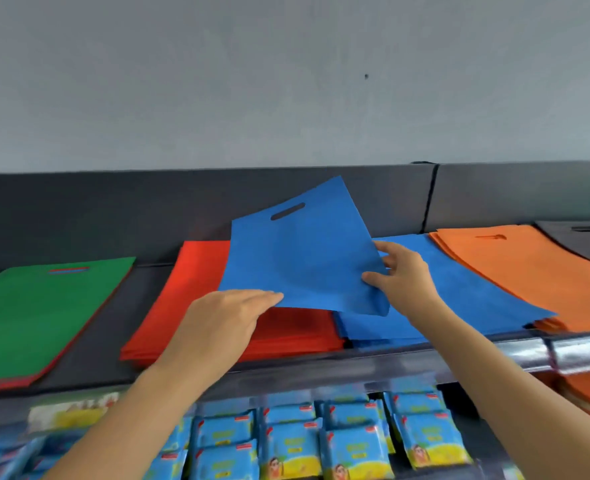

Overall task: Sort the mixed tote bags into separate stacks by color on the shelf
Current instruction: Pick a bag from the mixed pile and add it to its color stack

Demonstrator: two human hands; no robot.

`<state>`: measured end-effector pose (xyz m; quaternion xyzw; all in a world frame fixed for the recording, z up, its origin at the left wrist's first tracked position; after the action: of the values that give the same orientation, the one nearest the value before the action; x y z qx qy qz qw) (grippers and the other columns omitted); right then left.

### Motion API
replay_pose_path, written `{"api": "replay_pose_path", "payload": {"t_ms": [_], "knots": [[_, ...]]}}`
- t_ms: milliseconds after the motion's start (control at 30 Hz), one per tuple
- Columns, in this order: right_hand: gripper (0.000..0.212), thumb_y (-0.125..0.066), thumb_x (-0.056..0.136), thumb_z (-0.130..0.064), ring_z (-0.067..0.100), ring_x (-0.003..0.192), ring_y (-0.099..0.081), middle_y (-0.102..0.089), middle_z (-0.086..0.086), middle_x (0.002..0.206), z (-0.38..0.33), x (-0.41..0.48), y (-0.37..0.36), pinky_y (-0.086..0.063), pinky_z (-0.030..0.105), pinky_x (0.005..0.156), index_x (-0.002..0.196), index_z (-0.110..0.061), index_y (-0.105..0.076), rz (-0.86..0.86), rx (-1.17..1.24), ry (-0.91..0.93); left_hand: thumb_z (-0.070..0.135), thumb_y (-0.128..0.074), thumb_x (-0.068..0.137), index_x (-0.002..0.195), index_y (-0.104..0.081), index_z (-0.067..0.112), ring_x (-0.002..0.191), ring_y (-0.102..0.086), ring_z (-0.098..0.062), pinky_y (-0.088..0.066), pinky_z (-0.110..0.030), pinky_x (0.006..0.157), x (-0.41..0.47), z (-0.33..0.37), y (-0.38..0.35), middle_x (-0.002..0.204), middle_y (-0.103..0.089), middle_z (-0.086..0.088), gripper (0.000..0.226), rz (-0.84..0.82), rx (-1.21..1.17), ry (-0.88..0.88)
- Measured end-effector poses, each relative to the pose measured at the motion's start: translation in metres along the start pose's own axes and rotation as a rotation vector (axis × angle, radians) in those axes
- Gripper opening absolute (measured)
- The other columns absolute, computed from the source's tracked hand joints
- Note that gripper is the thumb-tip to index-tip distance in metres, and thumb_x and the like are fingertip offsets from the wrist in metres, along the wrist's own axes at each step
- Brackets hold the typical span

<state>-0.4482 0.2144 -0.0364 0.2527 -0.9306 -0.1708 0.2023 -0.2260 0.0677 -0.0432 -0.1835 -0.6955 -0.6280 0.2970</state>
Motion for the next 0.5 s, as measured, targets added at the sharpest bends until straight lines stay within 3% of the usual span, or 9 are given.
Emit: {"api": "replay_pose_path", "payload": {"t_ms": [67,167,267,367,433,500], "knots": [[0.051,-0.071,0.080,-0.007,0.022,0.101,-0.061,-0.065,0.004,0.111,0.025,0.006,0.033,-0.051,0.039,0.089,0.126,-0.023,-0.056,0.006,-0.042,-0.027,0.003,-0.073,0.060,0.099,-0.074,0.028,0.080,-0.070,-0.007,-0.053,-0.021,0.058,0.017,0.034,-0.019,0.094,-0.073,0.013,0.046,-0.016,-0.012,-0.029],[0.056,-0.072,0.079,-0.009,0.025,0.108,-0.059,-0.062,0.010,0.120,0.054,0.015,0.072,-0.050,0.046,0.093,0.131,-0.019,-0.053,0.011,-0.105,-0.072,0.011,-0.062,0.058,0.097,-0.074,0.030,0.079,-0.069,-0.003,-0.052,-0.019,0.058,0.040,0.076,-0.045,0.094,-0.072,0.016,0.044,-0.080,-0.026,-0.067],[0.059,-0.071,0.081,-0.007,0.027,0.116,-0.053,-0.057,0.014,0.128,0.071,0.022,0.103,-0.049,0.037,0.088,0.135,-0.013,-0.049,0.026,-0.167,-0.097,0.007,-0.057,0.059,0.100,-0.074,0.028,0.083,-0.069,-0.004,-0.054,-0.020,0.061,0.055,0.103,-0.064,0.097,-0.072,0.014,0.050,-0.121,-0.060,-0.076],[0.059,-0.071,0.081,-0.009,0.027,0.113,-0.054,-0.056,0.014,0.128,0.084,0.030,0.123,-0.046,0.034,0.087,0.136,-0.012,-0.049,0.029,-0.246,-0.125,0.003,-0.049,0.086,0.129,-0.056,0.028,0.114,-0.057,-0.004,-0.048,-0.025,0.089,0.068,0.125,-0.076,0.127,-0.059,0.014,0.051,-0.256,-0.058,-0.035],[0.061,-0.070,0.081,-0.009,0.027,0.115,-0.054,-0.055,0.011,0.132,0.089,0.035,0.131,-0.042,0.031,0.089,0.137,-0.012,-0.047,0.004,-0.375,-0.123,0.022,-0.042,0.099,0.137,-0.047,0.031,0.125,-0.047,-0.006,-0.042,-0.028,0.098,0.071,0.130,-0.087,0.137,-0.050,0.014,0.038,-0.360,-0.082,-0.002],[0.061,-0.069,0.082,-0.012,0.026,0.123,-0.048,-0.047,0.006,0.141,0.088,0.036,0.134,-0.039,0.032,0.096,0.138,-0.012,-0.045,-0.034,-0.558,-0.068,0.042,-0.037,0.099,0.132,-0.052,0.031,0.127,-0.044,-0.006,-0.041,-0.030,0.099,0.072,0.134,-0.094,0.138,-0.050,0.015,0.038,-0.445,-0.091,0.037]]}}
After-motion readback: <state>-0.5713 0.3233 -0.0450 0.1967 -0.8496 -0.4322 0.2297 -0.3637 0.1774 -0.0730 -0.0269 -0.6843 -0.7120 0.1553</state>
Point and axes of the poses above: each hand's wrist, its own x-axis towards the middle knuckle, its own y-axis out of the back of the hand, z = x × y, the point moved 2 cm from there along x, towards the middle knuckle
